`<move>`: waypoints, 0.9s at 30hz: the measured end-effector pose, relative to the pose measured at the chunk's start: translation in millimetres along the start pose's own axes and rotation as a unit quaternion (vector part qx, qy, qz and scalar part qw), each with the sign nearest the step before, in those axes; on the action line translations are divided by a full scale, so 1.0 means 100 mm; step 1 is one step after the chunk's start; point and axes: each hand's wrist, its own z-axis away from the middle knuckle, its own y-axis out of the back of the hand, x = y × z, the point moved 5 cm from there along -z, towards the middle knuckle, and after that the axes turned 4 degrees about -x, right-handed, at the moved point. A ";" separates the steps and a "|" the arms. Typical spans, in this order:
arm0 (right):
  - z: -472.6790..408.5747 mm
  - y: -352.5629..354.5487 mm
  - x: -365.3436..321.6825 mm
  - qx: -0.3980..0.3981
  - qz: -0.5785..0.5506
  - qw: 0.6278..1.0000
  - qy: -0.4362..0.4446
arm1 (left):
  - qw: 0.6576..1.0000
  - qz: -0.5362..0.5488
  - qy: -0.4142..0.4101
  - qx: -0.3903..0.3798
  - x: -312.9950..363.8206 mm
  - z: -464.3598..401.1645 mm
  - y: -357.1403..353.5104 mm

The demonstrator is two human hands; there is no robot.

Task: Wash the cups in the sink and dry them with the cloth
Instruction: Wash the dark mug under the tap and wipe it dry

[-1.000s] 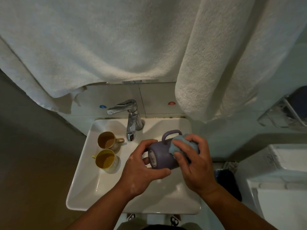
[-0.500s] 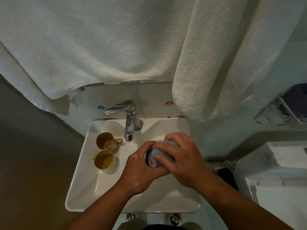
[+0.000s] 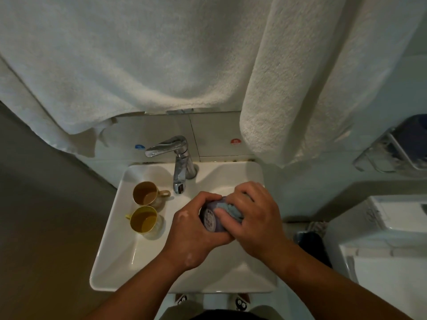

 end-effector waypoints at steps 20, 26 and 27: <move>-0.06 0.12 0.13 -0.007 -0.108 0.994 -0.026 | 1.000 -0.004 -0.012 -0.023 0.08 -0.02 0.05; -0.13 0.20 0.20 -0.008 -0.295 0.940 -0.169 | 0.999 0.016 -0.002 -0.052 -0.04 -0.04 0.13; -0.13 0.22 0.26 -0.013 -0.324 0.925 -0.197 | 0.998 0.012 0.001 -0.055 -0.08 -0.04 0.14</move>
